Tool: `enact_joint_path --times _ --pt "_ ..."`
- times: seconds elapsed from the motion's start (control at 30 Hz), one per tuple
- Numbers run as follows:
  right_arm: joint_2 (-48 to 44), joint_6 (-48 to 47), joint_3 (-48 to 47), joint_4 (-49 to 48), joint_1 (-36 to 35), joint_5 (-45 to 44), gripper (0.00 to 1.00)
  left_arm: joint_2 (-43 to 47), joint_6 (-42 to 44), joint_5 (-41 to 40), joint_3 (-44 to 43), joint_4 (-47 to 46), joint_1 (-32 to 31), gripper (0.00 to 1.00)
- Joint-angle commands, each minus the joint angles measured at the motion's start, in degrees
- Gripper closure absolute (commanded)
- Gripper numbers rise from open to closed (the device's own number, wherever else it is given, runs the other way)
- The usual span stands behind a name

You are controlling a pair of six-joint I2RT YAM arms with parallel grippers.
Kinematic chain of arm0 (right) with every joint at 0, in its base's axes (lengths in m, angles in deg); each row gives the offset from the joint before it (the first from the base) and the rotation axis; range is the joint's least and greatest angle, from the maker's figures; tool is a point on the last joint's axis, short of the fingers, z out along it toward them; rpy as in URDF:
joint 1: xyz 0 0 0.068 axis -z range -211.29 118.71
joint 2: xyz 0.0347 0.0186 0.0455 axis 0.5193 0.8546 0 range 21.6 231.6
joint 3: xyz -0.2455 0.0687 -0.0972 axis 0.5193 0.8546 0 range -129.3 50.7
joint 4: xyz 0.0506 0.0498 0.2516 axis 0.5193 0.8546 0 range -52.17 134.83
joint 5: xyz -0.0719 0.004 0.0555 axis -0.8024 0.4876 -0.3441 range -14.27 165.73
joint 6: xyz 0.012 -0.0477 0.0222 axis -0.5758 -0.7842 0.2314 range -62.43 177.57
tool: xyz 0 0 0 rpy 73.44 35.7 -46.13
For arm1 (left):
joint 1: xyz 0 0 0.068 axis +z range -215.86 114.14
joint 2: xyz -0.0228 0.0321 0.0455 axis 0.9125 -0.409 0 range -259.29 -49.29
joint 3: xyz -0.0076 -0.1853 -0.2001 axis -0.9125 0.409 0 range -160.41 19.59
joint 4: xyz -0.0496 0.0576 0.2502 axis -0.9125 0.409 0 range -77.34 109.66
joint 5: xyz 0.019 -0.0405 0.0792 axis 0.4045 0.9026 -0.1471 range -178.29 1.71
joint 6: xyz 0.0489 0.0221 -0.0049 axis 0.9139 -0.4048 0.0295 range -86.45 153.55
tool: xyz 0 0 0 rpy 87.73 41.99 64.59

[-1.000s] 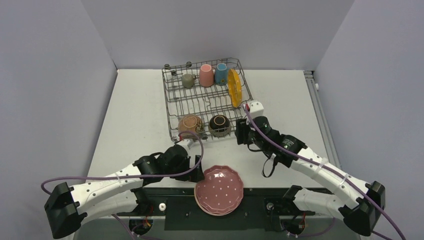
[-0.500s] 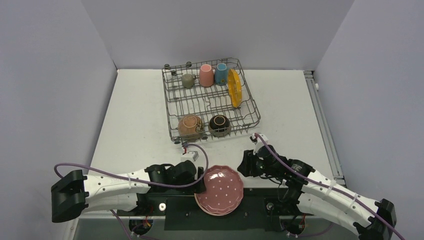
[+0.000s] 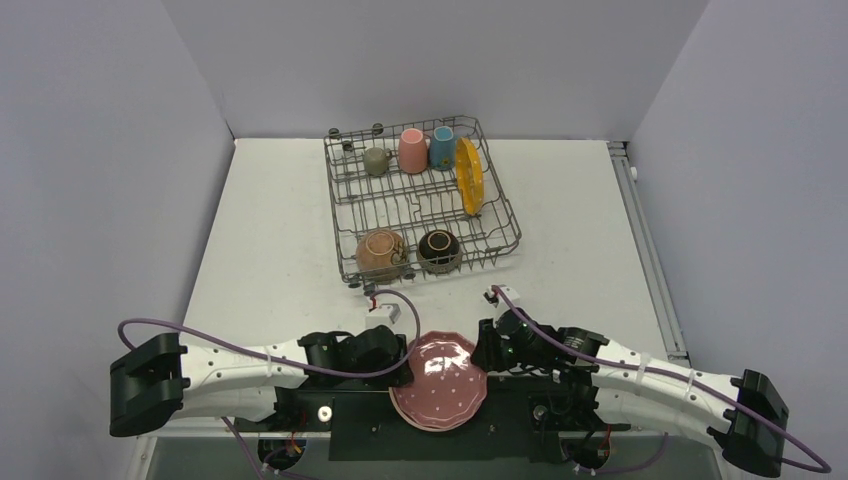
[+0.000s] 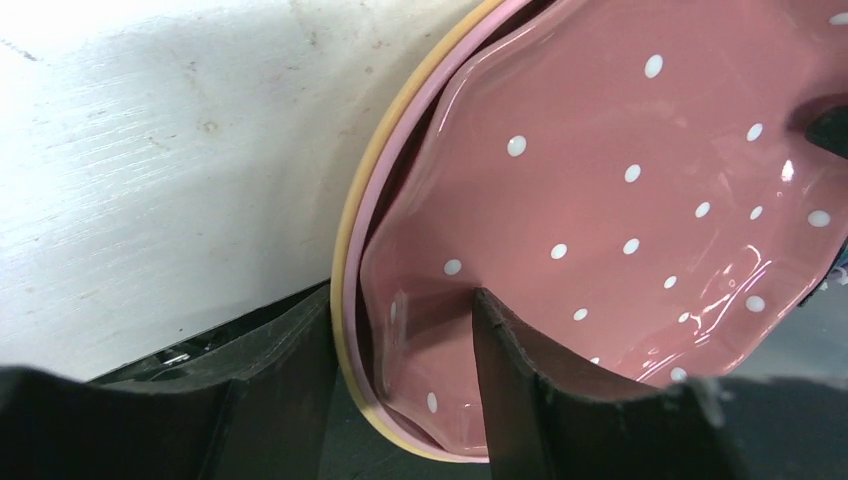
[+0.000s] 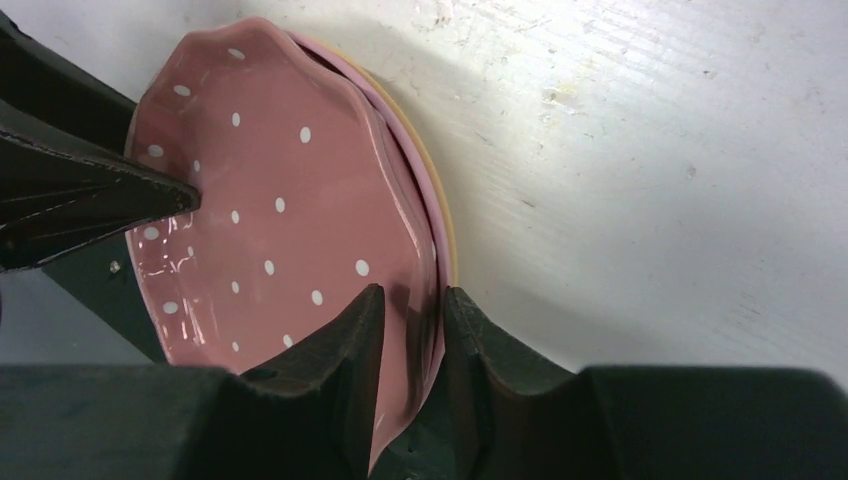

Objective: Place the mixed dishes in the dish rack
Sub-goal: Pick up the plate from the corner of the board.

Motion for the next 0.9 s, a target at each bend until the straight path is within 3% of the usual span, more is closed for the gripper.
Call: enact_joint_path --times 0.0,0.03,0.07,0.1,0.23,0.4,0.53,0.87 --pt "1.2 1.7 -0.8 -3.1 -2.4 -2.6 0.83 -1.8 -0.2 -2.4 0.9 -0.8 -0.6 0.55" --pt "1.3 1.7 -1.1 -2.7 -3.0 -4.4 0.87 -1.9 -0.3 -2.4 1.0 -1.0 -0.6 0.55" --pt "1.4 1.7 -1.8 -1.3 -3.7 -5.5 0.98 -1.9 -0.2 -2.4 1.1 -1.1 -0.7 0.55" --pt "1.0 1.6 -2.3 -0.6 -4.1 -7.5 1.0 -1.9 -0.2 -2.4 1.1 -1.2 -0.7 0.55" --pt "-1.3 1.3 -5.8 4.5 -6.2 -14.5 1.0 -1.3 -0.1 -2.9 0.8 0.0 -0.8 0.54" --pt "-3.2 0.9 -10.7 8.8 -7.7 -18.0 1.0 1.4 0.3 -5.7 -1.7 5.9 -0.8 0.25" --pt "-3.5 0.4 -13.9 10.4 -8.2 -19.0 1.0 5.6 1.0 -8.3 -4.5 12.0 -0.8 0.11" --pt "-4.4 0.4 -19.7 11.6 -8.1 -20.7 1.0 12.3 4.3 -4.4 -8.6 11.1 -0.2 0.03"
